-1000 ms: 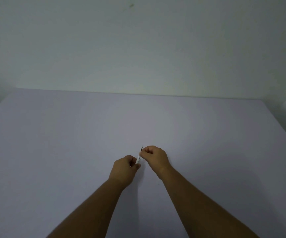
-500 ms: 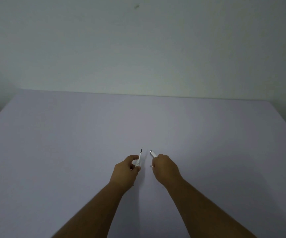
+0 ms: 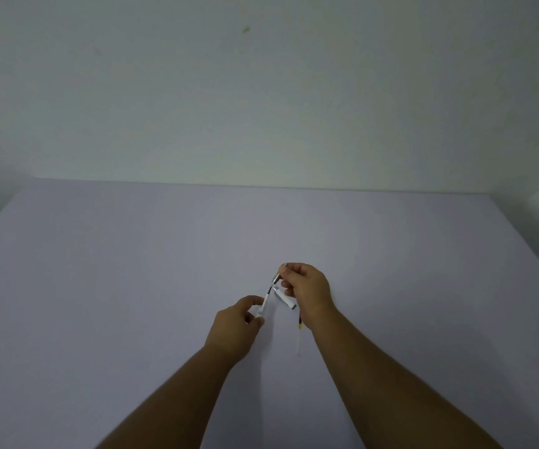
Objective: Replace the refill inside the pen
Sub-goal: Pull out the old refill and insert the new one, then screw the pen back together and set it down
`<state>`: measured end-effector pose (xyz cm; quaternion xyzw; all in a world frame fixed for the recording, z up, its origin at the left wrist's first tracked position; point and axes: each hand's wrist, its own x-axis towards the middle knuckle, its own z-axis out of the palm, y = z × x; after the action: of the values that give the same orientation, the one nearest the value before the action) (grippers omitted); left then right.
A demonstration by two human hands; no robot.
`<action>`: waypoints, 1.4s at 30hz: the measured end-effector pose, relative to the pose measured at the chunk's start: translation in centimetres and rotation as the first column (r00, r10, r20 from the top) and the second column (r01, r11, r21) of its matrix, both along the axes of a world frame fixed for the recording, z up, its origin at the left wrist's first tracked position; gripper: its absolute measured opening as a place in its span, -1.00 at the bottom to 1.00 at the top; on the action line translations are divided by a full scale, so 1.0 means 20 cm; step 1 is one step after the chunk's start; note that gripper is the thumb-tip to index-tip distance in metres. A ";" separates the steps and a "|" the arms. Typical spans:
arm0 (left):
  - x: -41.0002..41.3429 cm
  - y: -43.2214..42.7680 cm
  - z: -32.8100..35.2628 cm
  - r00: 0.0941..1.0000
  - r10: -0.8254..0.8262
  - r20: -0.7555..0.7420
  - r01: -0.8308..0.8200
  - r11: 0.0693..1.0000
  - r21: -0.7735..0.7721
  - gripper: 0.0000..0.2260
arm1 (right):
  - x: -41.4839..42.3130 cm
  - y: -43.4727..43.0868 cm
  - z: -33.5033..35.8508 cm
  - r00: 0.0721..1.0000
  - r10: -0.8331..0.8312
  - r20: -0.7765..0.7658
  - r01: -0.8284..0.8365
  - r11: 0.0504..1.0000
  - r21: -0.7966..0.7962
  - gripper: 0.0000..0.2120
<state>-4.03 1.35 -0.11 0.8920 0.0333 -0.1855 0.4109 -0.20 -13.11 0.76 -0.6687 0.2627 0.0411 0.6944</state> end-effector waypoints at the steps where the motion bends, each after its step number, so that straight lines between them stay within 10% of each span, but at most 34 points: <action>1: 0.00 -0.01 0.00 1.000 -0.002 0.003 0.002 1.000 0.001 -0.72 | -0.01 0.00 0.00 1.000 0.014 -0.006 -0.014 1.000 -0.003 -0.93; 16: -0.03 -0.01 0.04 0.999 -0.014 0.036 0.013 1.000 0.029 -0.73 | -0.03 -0.02 0.02 0.997 -0.062 0.049 0.066 0.993 -0.095 -0.91; 31: -0.02 -0.02 0.05 0.996 0.016 0.093 -0.021 0.998 0.060 -0.79 | -0.10 0.01 0.03 0.943 0.329 -0.056 -0.333 0.928 -0.164 -0.79; 42: -0.03 -0.06 0.08 0.993 -0.010 0.117 0.002 0.997 0.073 -0.81 | -0.10 0.05 0.06 0.936 0.320 -0.147 -0.351 0.882 -0.314 -0.62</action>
<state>-4.72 0.15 1.45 0.9159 0.0133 -0.1328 0.3787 -2.17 -12.19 2.02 -0.8097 0.1776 0.1457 0.5400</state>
